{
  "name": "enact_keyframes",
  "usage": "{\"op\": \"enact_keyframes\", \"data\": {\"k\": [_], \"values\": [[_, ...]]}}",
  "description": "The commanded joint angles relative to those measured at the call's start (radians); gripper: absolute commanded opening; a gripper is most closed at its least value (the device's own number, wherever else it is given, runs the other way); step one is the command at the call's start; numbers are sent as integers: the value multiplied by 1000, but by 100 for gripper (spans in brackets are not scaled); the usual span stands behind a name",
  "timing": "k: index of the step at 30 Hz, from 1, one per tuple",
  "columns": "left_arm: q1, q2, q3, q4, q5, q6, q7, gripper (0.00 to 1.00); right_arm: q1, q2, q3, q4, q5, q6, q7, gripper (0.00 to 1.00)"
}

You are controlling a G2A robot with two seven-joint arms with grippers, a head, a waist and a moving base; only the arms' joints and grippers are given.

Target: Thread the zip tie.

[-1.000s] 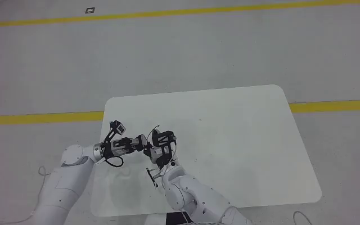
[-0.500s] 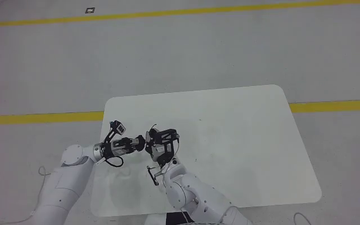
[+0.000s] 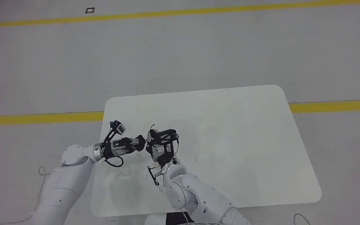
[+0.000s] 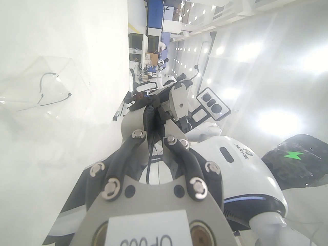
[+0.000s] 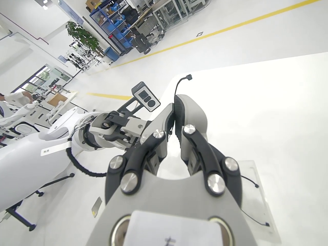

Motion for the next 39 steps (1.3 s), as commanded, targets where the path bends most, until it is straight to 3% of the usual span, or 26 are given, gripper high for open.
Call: {"op": "enact_keyframes", "data": {"k": [1, 16, 17, 18, 19, 21, 29, 32, 34, 36, 39], "values": [[0, 0, 0, 0, 0, 0, 0, 0, 0, -1, 0, 1, 5, -4, 2, 0], [0, 0, 0, 0, 0, 0, 0, 0, 10, -1, -13, 16, 16, -5, 14, 0], [0, 0, 0, 0, 0, 0, 0, 0, 10, -1, -13, 16, 16, -3, 14, 21], [0, 0, 0, 0, 0, 0, 0, 0, 10, 0, -13, 15, 16, -1, 13, 49], [0, 0, 0, 0, 0, 0, 0, 0, 9, 0, -13, 13, 17, 2, 11, 53], [0, 0, 0, 0, 0, 0, 0, 0, 8, 1, -12, 8, 15, 5, 8, 48], [0, 0, 0, 0, 0, 0, 0, 0, -1, 5, -5, -14, 8, 6, 7, 44], [0, 0, 0, 0, 0, 0, 0, 0, -2, 4, -3, -16, 5, 4, 9, 37], [0, 0, 0, 0, 0, 0, 0, 0, -3, 3, -1, -17, 3, 2, 9, 30], [0, 0, 0, 0, 0, 0, 0, 0, -3, 2, 0, -17, 2, 0, 9, 13], [0, 0, 0, 0, 0, 0, 0, 0, -3, 1, 1, -17, 0, -3, 9, 0]]}}
